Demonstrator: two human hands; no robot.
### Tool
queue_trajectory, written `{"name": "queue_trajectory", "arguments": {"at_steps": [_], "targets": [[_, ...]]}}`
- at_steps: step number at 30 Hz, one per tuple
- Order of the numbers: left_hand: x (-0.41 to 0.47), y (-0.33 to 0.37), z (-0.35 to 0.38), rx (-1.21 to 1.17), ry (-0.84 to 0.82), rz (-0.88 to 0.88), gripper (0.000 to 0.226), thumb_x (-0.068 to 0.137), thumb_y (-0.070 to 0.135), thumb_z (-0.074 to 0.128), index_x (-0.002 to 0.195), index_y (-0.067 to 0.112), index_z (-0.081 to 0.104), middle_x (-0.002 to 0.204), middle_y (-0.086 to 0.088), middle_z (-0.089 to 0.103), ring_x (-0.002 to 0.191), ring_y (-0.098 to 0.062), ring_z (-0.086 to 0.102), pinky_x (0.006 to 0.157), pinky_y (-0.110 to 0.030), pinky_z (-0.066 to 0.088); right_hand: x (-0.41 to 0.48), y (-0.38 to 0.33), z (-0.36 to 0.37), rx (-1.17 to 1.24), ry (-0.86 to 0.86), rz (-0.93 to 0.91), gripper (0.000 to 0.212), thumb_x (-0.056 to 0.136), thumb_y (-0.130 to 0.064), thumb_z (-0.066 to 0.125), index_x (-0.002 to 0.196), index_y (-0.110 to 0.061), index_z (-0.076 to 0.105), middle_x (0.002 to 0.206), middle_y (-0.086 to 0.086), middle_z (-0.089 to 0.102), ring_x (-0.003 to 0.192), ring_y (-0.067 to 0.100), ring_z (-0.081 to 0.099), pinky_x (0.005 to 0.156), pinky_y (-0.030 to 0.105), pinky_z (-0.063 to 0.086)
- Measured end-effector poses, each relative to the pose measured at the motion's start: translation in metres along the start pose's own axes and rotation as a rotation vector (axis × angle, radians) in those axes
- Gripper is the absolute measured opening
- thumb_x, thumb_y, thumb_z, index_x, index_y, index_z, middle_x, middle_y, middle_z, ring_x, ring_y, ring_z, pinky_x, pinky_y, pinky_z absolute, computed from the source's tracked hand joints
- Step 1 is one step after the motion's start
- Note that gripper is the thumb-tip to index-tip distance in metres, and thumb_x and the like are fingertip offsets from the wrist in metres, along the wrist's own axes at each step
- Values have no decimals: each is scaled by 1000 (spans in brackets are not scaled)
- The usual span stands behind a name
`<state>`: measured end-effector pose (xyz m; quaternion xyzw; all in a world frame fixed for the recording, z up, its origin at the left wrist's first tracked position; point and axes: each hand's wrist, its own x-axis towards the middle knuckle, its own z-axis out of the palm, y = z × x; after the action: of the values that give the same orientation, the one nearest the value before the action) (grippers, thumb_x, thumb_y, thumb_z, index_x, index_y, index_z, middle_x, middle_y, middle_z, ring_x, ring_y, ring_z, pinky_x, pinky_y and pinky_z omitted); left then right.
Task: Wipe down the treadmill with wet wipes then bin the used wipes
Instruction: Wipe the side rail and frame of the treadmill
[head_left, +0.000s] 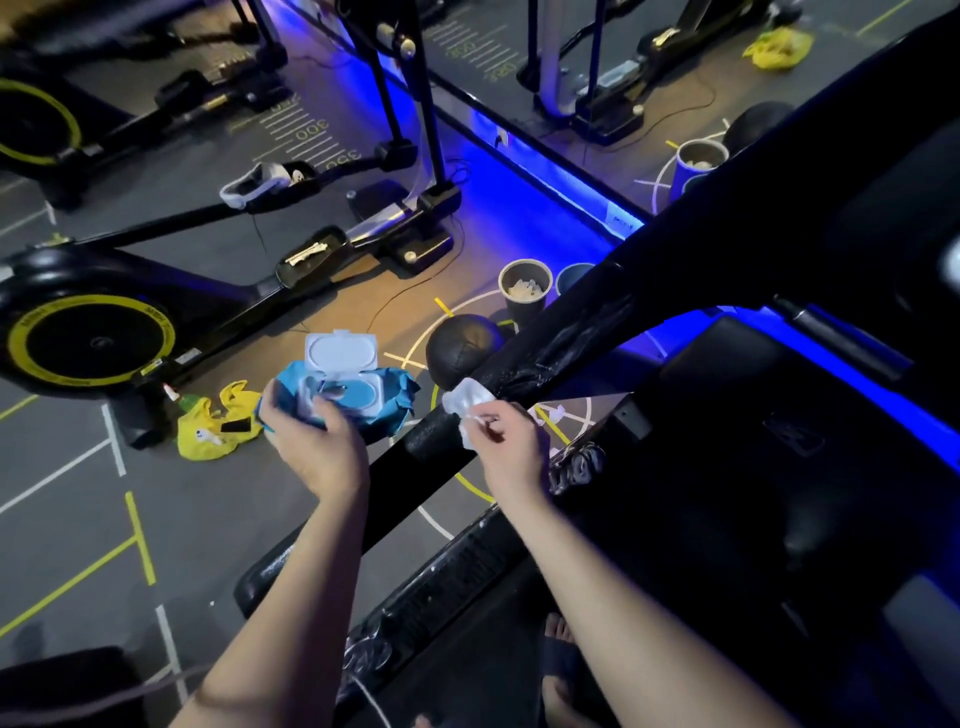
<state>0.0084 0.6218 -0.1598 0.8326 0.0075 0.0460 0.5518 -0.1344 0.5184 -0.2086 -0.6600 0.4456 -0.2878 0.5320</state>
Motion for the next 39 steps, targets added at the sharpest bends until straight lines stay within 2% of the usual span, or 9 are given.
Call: {"name": "queue_trajectory", "arguments": {"at_steps": [7,13,17,21,23,28,31,34,39], "targets": [[-16,10,33,-8,-84,-13,55,101,10,56,154,6,42,151,-16,50,140,-29,48,108,-14,29,51,1,-43,-97,178,-169,9,88,-3,68,91,-10,72,86,-9,60,73,5,52,65,2,37],[-19,8,32,151,-55,-86,49,105,19,51,153,19,44,149,-14,48,126,-37,56,107,-42,42,76,12,-62,-122,321,-123,13,88,-2,65,93,-9,74,102,9,66,85,22,63,68,5,42],[-21,9,38,206,-63,-73,45,105,21,50,150,18,46,149,-15,45,119,-44,58,103,-47,44,67,20,-66,-135,335,-144,12,86,-2,65,89,-12,69,92,5,68,83,25,64,72,38,53],[-20,10,37,233,-79,-82,44,106,21,50,149,16,47,150,-17,43,117,-48,58,103,-48,43,53,16,-71,-103,299,-198,27,89,0,63,96,-26,64,97,-3,66,88,18,64,72,26,53],[-22,12,37,241,-101,-79,44,106,21,50,149,16,47,149,-18,43,113,-50,58,101,-49,44,62,13,-72,-103,295,-250,29,88,5,61,101,-20,70,101,0,66,89,12,63,75,21,52],[-24,18,35,260,-112,-87,43,106,21,49,149,17,46,149,-19,42,112,-51,58,99,-50,44,92,15,-75,-235,213,-338,21,87,-4,65,101,-13,77,101,2,64,87,17,66,72,32,56],[-23,18,36,280,-136,-77,44,105,21,49,149,17,46,150,-18,41,110,-52,59,98,-51,44,100,17,-85,-289,215,-426,15,88,0,67,98,-7,76,97,8,65,84,18,65,75,15,49],[-24,16,35,294,-148,-72,45,105,22,50,149,18,45,150,-18,40,110,-53,59,98,-52,45,119,14,-98,-261,351,-357,13,87,4,66,97,-2,73,96,13,64,84,21,63,78,1,38],[-22,14,37,298,-151,-76,45,105,23,50,149,18,45,148,-19,41,108,-55,59,98,-53,45,136,-2,-122,-183,476,-382,20,94,0,58,107,-5,72,107,9,65,97,14,62,82,20,50]]}}
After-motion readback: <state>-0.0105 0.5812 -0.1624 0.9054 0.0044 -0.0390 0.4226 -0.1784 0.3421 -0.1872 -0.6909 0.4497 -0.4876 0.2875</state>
